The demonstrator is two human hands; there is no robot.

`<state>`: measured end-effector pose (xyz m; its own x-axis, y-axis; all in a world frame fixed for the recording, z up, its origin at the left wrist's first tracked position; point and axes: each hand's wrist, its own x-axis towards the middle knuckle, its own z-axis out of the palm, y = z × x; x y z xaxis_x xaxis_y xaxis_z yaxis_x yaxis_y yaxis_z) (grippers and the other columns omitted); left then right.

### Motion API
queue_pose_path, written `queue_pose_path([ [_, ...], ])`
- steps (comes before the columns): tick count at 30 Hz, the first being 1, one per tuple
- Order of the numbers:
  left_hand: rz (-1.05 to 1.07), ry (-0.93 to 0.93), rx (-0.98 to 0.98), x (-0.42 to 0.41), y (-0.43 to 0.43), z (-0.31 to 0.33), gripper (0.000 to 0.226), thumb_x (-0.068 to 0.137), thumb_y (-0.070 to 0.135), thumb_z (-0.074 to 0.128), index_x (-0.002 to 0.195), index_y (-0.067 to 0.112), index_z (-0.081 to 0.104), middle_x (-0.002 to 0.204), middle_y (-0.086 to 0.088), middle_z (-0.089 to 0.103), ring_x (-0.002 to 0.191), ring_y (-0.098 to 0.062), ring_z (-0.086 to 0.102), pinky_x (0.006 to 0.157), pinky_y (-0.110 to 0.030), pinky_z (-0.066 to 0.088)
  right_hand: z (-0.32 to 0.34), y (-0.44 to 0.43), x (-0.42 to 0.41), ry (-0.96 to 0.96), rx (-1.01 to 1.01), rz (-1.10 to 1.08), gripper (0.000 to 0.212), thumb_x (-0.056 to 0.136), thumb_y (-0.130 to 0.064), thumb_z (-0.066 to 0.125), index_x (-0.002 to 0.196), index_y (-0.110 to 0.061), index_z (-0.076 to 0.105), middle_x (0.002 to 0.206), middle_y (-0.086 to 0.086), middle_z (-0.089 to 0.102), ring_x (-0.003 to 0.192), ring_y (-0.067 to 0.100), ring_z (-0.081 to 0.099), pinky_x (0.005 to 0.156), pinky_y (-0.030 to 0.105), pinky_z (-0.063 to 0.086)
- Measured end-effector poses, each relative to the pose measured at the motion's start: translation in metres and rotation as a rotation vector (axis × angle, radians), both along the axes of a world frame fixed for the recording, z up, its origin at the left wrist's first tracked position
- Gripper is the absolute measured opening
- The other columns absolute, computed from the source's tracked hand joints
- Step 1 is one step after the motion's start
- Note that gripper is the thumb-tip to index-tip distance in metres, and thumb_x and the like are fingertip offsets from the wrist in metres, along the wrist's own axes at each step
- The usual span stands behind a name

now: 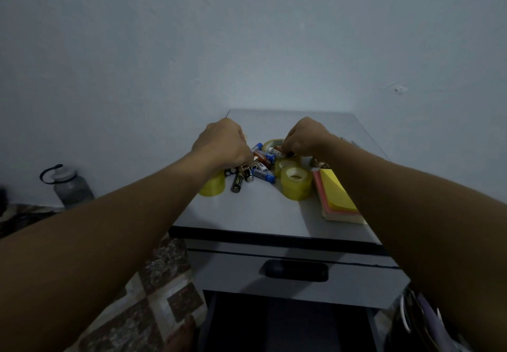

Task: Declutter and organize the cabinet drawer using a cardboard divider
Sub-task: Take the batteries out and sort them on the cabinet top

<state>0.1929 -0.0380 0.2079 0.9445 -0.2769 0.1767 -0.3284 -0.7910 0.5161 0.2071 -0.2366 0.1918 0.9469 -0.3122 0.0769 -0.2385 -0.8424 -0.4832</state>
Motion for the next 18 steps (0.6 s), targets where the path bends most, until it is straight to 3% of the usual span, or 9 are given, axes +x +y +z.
queue_pose_path([
  [3,0.006,0.003,0.01,-0.001,-0.001,-0.001,0.027,0.065,0.024,0.087,0.082,0.013,0.069,0.114,-0.006,0.071,0.1,-0.023,0.066,0.086,-0.042,0.058,0.003,-0.001,-0.002,-0.003,-0.009,-0.003,0.034,0.081,-0.027,0.077,0.104,-0.002,0.073,0.102,0.013,0.073,0.095,0.026,0.069,0.075,0.034,0.057],
  [6,0.011,0.003,0.0,-0.002,-0.001,-0.002,0.028,0.063,0.024,0.088,0.081,0.011,0.07,0.107,-0.006,0.073,0.098,-0.023,0.068,0.084,-0.042,0.059,0.007,-0.002,-0.005,-0.038,0.008,-0.007,0.034,0.08,-0.025,0.077,0.103,0.0,0.073,0.102,0.014,0.073,0.094,0.027,0.069,0.085,0.043,0.059],
  [9,0.042,-0.014,-0.052,-0.002,0.002,0.0,0.025,0.069,0.023,0.083,0.087,0.009,0.072,0.104,-0.006,0.073,0.094,-0.024,0.069,0.084,-0.043,0.059,0.016,-0.002,-0.015,-0.092,0.041,-0.007,0.031,0.079,-0.019,0.074,0.102,0.002,0.073,0.103,0.017,0.074,0.096,0.03,0.069,0.086,0.046,0.058],
  [12,0.068,-0.027,-0.163,-0.006,0.008,0.008,0.016,0.079,0.027,0.075,0.087,0.013,0.071,0.093,-0.003,0.072,0.088,-0.022,0.069,0.082,-0.039,0.059,0.031,-0.001,-0.034,-0.18,0.096,0.016,0.022,0.081,-0.012,0.071,0.098,0.001,0.076,0.099,0.014,0.075,0.095,0.024,0.069,0.082,0.035,0.058],
  [15,0.077,-0.038,-0.252,-0.019,0.02,0.018,0.011,0.082,0.026,0.072,0.086,0.016,0.07,0.09,0.0,0.069,0.088,-0.02,0.066,0.079,-0.034,0.056,0.048,0.004,-0.064,-0.27,0.142,0.041,0.015,0.084,-0.011,0.069,0.096,-0.006,0.077,0.096,0.008,0.074,0.081,0.013,0.064,0.064,0.02,0.048],
  [18,0.041,-0.04,-0.338,-0.042,0.036,0.027,0.006,0.081,0.02,0.07,0.085,0.016,0.071,0.088,-0.001,0.071,0.085,-0.019,0.065,0.073,-0.031,0.053,0.057,0.01,-0.1,-0.328,0.183,0.052,0.012,0.085,-0.012,0.068,0.093,-0.011,0.077,0.093,0.004,0.074,0.07,0.007,0.06,0.054,0.016,0.042],
])
